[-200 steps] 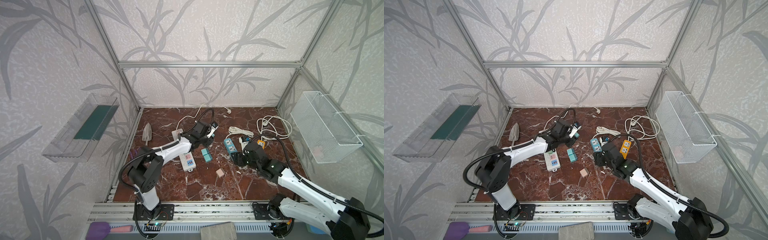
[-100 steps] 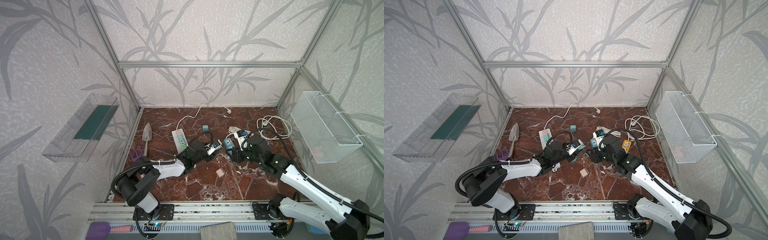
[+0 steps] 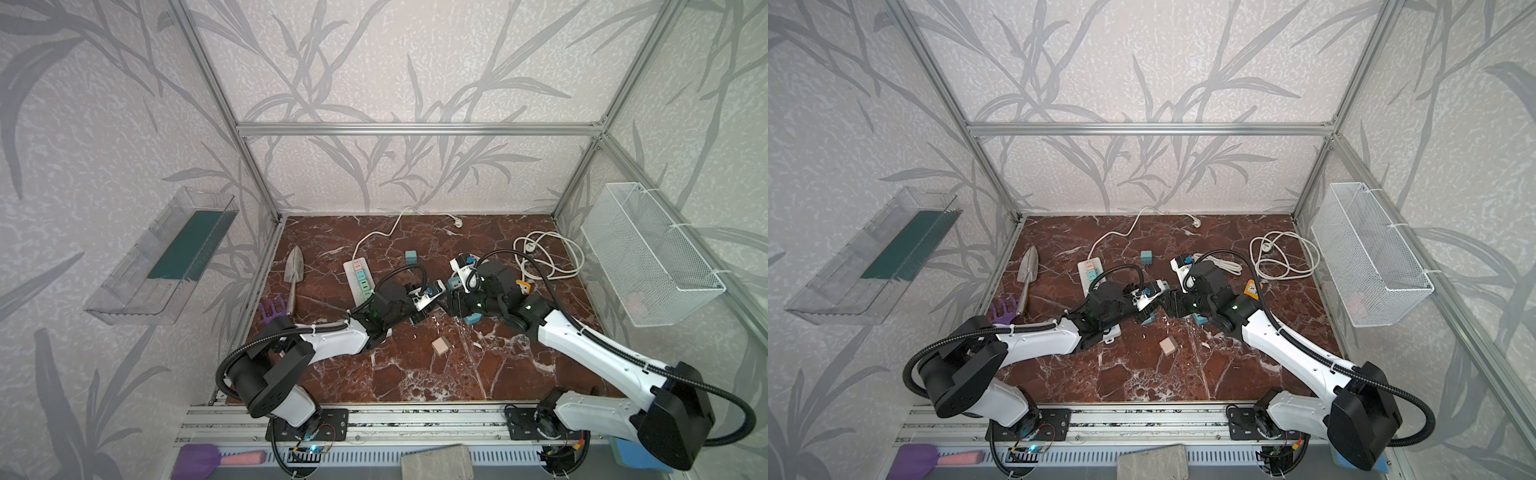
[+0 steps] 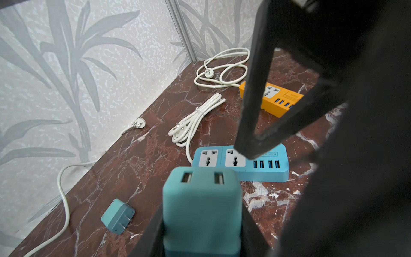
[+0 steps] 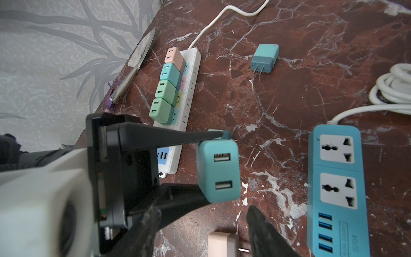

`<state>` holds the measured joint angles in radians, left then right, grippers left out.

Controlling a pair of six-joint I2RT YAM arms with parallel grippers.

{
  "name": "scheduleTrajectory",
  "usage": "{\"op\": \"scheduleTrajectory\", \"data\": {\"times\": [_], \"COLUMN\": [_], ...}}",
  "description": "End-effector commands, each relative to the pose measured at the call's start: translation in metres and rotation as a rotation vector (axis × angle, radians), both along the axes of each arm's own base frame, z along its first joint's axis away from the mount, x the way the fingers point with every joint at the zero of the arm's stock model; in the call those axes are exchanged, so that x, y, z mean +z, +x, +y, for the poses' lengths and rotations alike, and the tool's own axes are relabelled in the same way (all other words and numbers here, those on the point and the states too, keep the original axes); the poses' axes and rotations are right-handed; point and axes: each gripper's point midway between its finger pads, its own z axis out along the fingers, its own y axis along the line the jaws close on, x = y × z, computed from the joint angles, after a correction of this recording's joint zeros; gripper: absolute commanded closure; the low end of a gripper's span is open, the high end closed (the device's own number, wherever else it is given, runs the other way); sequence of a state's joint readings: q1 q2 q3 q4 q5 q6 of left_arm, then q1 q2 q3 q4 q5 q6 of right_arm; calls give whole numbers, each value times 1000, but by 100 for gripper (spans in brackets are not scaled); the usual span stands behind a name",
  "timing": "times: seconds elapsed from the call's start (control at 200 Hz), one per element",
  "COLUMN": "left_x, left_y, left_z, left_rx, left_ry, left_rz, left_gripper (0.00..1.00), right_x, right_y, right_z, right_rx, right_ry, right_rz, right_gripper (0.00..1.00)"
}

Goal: Insert plugs into power strip
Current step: Pick up the plug from the center of the table, then insert the plug into the socket.

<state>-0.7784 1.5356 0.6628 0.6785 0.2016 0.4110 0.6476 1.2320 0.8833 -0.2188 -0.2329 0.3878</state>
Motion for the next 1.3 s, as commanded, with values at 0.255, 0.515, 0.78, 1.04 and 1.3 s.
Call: {"op": "scheduleTrajectory", "data": {"times": [0.255,0.515,0.78,1.04,1.3], "left_x": [16,16,16,61,112], "left_y": [-10,-12,-8,-7,-25], "left_z": [-3,-4,-1,29,108], "left_rx": [-43,-46,-18,113,376], "left_ry": [-10,-14,-10,-22,-92], "left_rz": [-62,-63,-73,-84,-52], "left_gripper": [100,100,99,48,36], "right_x": [10,13,15,42,54], "right_y": [24,34,27,30,34], "right_z": [18,30,31,21,36], "right_rx": [-2,19,36,-16,-34], "right_ry": [57,125,150,169,172], "right_rz": [-35,-12,1,-56,-68], "right_gripper": [45,61,100,100,100]}}
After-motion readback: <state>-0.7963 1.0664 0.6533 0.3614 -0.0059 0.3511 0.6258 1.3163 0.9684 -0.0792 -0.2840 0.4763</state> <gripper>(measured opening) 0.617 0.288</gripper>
